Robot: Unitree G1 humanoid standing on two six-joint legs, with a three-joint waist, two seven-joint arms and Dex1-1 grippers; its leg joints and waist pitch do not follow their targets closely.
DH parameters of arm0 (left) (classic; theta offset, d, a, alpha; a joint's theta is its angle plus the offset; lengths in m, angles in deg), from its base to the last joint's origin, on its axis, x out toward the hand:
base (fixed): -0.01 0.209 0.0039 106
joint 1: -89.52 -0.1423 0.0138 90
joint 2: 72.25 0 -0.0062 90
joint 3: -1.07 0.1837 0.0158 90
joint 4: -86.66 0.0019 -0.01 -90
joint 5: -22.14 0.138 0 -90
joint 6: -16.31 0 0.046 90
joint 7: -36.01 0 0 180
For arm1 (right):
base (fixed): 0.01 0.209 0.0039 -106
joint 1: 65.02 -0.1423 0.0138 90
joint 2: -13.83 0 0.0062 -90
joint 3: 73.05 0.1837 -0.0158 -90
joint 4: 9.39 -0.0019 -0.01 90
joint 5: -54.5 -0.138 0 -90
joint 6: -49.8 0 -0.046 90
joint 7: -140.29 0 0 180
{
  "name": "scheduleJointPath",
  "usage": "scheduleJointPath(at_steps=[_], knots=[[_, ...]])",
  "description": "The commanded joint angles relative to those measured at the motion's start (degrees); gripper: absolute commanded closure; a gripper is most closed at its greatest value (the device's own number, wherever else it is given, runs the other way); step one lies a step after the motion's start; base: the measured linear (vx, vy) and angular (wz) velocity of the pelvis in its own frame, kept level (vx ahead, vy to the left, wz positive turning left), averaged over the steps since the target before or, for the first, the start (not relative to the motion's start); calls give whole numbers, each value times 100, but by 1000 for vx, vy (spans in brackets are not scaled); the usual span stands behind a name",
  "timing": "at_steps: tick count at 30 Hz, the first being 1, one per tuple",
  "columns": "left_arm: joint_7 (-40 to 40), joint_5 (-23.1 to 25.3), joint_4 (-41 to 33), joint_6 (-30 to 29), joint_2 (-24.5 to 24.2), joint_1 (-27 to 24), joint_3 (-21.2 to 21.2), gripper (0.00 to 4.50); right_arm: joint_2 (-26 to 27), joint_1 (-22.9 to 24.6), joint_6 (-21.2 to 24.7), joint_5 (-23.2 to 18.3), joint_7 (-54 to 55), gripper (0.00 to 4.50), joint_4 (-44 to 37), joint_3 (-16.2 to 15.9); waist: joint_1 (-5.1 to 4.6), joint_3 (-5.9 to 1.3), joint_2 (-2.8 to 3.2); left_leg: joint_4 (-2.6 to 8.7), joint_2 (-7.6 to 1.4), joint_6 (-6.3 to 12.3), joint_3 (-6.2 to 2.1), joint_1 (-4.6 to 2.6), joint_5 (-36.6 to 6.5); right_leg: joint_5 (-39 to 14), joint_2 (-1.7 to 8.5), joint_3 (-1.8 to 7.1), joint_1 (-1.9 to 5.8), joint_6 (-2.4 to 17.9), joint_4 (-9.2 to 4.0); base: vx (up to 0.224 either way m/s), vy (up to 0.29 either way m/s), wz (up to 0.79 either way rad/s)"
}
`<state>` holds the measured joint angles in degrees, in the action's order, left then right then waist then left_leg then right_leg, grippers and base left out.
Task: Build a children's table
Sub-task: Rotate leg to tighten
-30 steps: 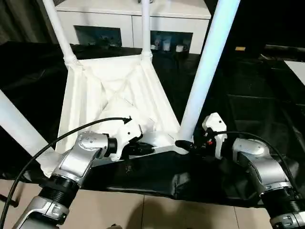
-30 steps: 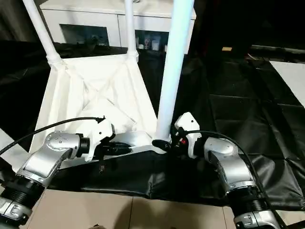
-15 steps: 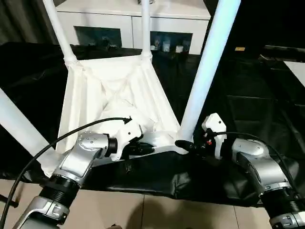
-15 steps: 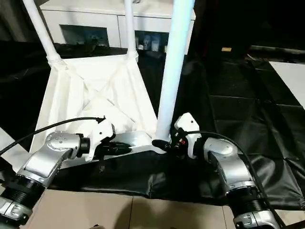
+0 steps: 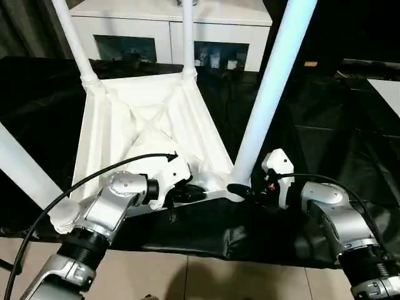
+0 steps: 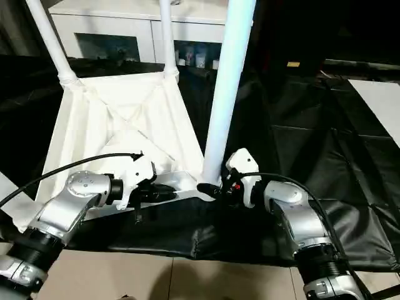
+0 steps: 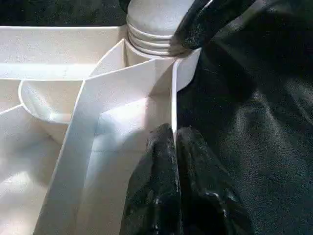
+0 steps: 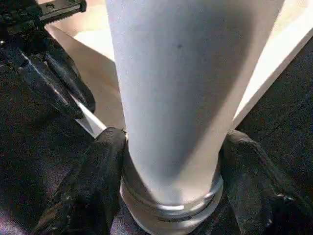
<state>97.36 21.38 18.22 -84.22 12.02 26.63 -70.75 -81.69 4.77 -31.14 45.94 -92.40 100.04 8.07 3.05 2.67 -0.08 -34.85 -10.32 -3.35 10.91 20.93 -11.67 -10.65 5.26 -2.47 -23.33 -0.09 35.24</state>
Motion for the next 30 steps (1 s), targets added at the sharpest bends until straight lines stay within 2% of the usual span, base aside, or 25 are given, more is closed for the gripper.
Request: scheduleJointPath(at_steps=[1, 13, 14, 18, 23, 24, 26, 30], knots=[[136, 267, 78, -168, -221, 13, 169, 448, -69, 16, -11, 215, -21, 194, 167, -168, 1, -370, -39, 409, -243, 467, -88, -35, -725, -602, 264, 200, 312, 1492, -344, 0, 0, 0], [291, 195, -41, -320, -367, -13, 230, 448, -78, -31, -72, 234, 6, 194, 239, -183, -52, -357, -39, 424, -246, 398, -89, -33, -871, -744, 263, 198, 309, 1509, -365, 0, 0, 0], [240, 208, -57, -310, -370, -16, 217, 448, -84, -35, -79, 235, 8, 194, 244, -187, -56, -357, -55, 424, -247, 399, -89, -31, -874, -759, 265, 199, 312, 1503, -367, 0, 0, 0], [103, 146, -30, -395, -292, -4, 109, 448, -93, -46, -91, 238, 14, 194, 258, -192, -71, -355, -44, 424, -248, 393, -88, -32, -877, -782, 262, 199, 307, 1501, -368, 0, 0, 0], [40, 284, -14, -363, -336, -14, 198, 448, -94, -53, -104, 246, 14, 194, 266, -206, -72, -355, -39, 429, -248, 374, -92, -33, -909, -864, 262, 201, 304, 1461, -379, 0, 0, 0], [40, 284, -14, -363, -336, -14, 198, 422, -94, -53, -104, 246, 14, 194, 266, -206, -73, -351, -40, 431, -249, 376, -91, -33, -915, -860, 261, 201, 301, 1462, -380, 0, 0, 0], [42, 158, -67, -540, -320, -13, 124, 406, -107, -58, -142, 256, 17, 194, 304, -215, -74, -345, -43, 434, -248, 364, -91, -31, -945, -905, 264, 201, 301, 1468, -383, 0, 0, 0], [72, 262, -100, -478, -401, -24, 242, 392, -113, -53, -153, 263, 33, 194, 309, -219, -78, -337, -39, 444, -249, 350, -95, -33, -1002, -1009, 262, 201, 292, 1442, -396, 0, 0, 0]])
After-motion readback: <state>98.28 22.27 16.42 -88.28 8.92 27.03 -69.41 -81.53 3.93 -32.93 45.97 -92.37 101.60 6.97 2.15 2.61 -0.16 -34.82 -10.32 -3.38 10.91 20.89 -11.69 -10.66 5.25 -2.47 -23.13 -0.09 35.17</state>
